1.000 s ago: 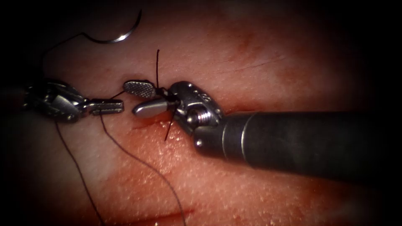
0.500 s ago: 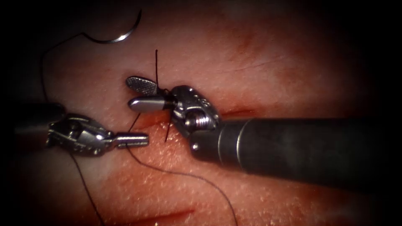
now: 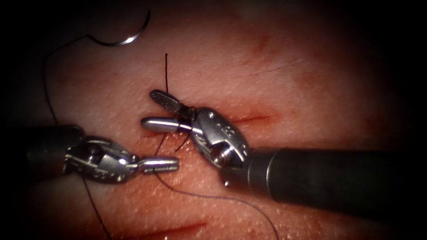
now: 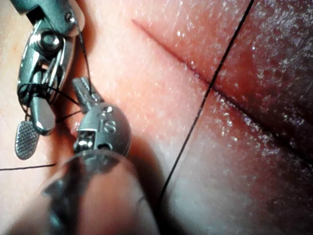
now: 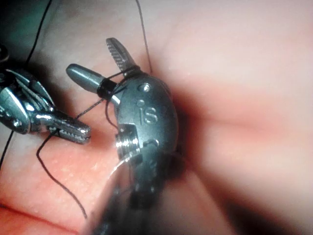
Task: Wound Closure
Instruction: Pick up tail end of suture with right jaws
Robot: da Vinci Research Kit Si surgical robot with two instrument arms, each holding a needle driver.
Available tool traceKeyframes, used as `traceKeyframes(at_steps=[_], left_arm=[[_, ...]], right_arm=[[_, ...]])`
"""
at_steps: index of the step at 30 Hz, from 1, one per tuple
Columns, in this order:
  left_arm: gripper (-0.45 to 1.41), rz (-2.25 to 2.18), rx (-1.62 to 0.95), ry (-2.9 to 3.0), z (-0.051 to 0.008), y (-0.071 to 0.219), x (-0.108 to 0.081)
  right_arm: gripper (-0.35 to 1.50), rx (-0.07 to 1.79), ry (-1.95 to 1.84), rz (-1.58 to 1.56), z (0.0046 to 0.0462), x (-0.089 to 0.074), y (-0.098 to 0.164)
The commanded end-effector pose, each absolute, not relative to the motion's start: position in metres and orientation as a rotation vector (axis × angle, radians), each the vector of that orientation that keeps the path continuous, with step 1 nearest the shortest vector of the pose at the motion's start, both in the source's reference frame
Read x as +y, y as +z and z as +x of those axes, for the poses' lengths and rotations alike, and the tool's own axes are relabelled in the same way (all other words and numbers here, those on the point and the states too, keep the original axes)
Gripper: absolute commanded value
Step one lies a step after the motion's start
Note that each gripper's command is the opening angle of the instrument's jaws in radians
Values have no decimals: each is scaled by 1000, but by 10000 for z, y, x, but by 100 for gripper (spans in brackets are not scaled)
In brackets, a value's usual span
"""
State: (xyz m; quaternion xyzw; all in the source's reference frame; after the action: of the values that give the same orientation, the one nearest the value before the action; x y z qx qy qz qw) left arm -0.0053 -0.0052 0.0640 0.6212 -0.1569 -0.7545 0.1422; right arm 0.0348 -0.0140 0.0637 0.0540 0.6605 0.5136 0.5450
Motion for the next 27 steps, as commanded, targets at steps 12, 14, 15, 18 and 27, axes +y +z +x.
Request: traceKeyframes(at_steps=[12,14,15,18,27], left_arm=[[-45,1814,-416,-2205,-54,647,1],[-45,1815,-415,-2205,-54,648,2],[-45,1813,-415,-2209,-53,649,5],[-45,1815,-409,-2215,-51,651,13],[-45,1814,-407,-2231,-45,646,28]], right_arm=[[36,1456,1279,-11,332,-122,655],[42,1451,1281,-13,334,-120,656],[51,1446,1284,-16,335,-117,657],[78,1430,1295,-39,345,-107,662],[74,1431,1319,-56,353,-93,660]])
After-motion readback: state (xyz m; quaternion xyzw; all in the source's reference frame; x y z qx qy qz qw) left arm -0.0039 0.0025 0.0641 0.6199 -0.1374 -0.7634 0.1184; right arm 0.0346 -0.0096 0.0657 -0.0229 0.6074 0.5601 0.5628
